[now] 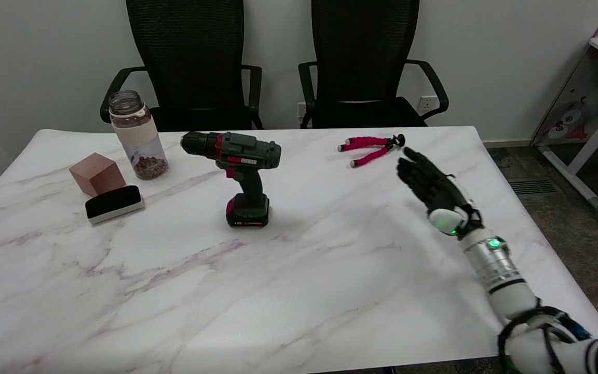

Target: Pick up the power screwdriver.

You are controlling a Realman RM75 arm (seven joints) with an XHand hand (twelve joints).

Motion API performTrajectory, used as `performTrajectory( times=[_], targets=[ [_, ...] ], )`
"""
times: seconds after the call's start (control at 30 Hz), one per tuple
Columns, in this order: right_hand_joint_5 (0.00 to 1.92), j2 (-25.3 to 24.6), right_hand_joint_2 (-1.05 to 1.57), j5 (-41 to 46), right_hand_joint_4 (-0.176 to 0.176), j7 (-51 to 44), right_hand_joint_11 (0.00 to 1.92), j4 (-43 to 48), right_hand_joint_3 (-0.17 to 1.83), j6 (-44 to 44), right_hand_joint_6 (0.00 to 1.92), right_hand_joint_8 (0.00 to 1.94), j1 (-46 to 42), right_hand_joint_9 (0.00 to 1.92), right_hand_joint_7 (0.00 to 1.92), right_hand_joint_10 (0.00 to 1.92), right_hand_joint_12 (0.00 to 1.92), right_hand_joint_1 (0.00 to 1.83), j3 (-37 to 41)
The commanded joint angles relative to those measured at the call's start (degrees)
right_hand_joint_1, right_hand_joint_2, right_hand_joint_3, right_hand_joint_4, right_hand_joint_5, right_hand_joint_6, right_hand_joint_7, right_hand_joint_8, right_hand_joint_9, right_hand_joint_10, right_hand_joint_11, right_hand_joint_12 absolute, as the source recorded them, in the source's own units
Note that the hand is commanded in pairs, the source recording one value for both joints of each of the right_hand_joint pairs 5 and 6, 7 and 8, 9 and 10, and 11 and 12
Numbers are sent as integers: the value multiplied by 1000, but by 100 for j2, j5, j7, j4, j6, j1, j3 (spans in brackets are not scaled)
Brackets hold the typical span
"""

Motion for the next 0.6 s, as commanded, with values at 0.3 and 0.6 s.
performTrajectory(
  times=[0.3,0.6],
  targets=[
    [253,-2054,-448,-929,88,171,148,1370,786,-1537,253,253,2657,250,253,250,148,988,-1206],
    [211,-2680,-605,-973,164,171,142,2434,846,-2038,211,211,3330,273,211,273,142,950,-1466]
  ],
)
